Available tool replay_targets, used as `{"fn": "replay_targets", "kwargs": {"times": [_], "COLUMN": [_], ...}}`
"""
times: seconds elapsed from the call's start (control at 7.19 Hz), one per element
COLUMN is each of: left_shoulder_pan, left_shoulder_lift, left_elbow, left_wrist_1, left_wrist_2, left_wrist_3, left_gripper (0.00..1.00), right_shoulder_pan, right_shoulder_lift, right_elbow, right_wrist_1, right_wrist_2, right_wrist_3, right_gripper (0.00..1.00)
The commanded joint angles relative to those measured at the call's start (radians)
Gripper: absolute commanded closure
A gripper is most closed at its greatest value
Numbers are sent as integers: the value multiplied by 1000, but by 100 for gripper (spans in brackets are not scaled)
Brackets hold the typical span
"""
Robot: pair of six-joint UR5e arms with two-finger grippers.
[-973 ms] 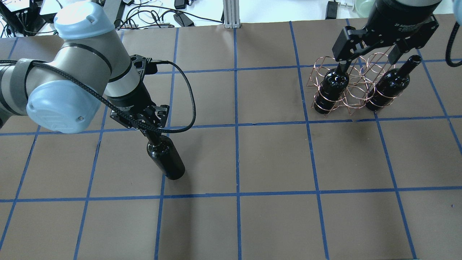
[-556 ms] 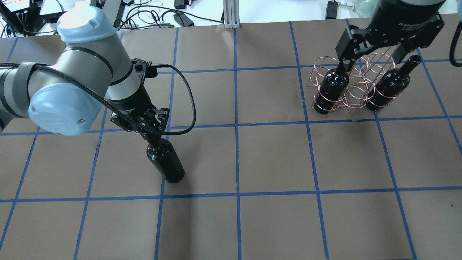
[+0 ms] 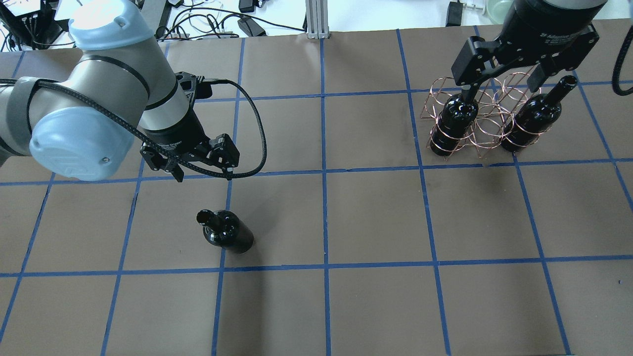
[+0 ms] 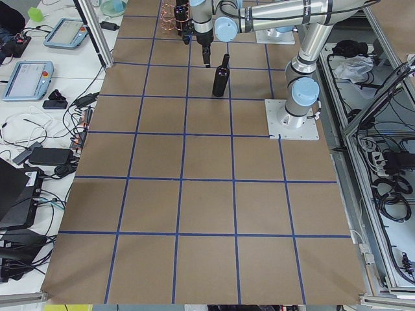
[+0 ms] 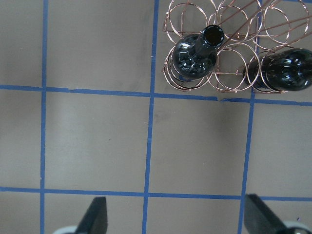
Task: Place wine into wine basket
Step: 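Set the bottle standing on the table and open the left gripper, then raise the left gripper away while the right gripper moves toward the standing bottle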
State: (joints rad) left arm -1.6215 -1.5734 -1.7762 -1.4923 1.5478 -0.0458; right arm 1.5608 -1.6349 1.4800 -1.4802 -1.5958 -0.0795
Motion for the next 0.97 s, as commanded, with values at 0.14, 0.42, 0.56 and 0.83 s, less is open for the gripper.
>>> {"fn": "replay_targets", "kwargs": {"times": [0.14,0.42,0.56,0.83], "left_shoulder_pan": [96,262,328,437], "left_shoulder_lift": [-1,-5,-5,-10], "left_elbow": [124,233,241,239], "left_wrist_1": [-86,-95,-94,-94], "left_wrist_2": [79,81,80,93], "left_wrist_3": [12,109,138,206], "left_gripper": [0,0,0,0], "right_shoulder_pan": [-1,5,10,62], "right_shoulder_lift": [3,0,1,15], "right_elbow": [-1,0,2,2], "right_wrist_1": [-14,-12,-66,-72], "right_wrist_2": [23,22,20,25], "right_wrist_3": [3,9,15,100], "right_gripper": [0,0,2,1]}}
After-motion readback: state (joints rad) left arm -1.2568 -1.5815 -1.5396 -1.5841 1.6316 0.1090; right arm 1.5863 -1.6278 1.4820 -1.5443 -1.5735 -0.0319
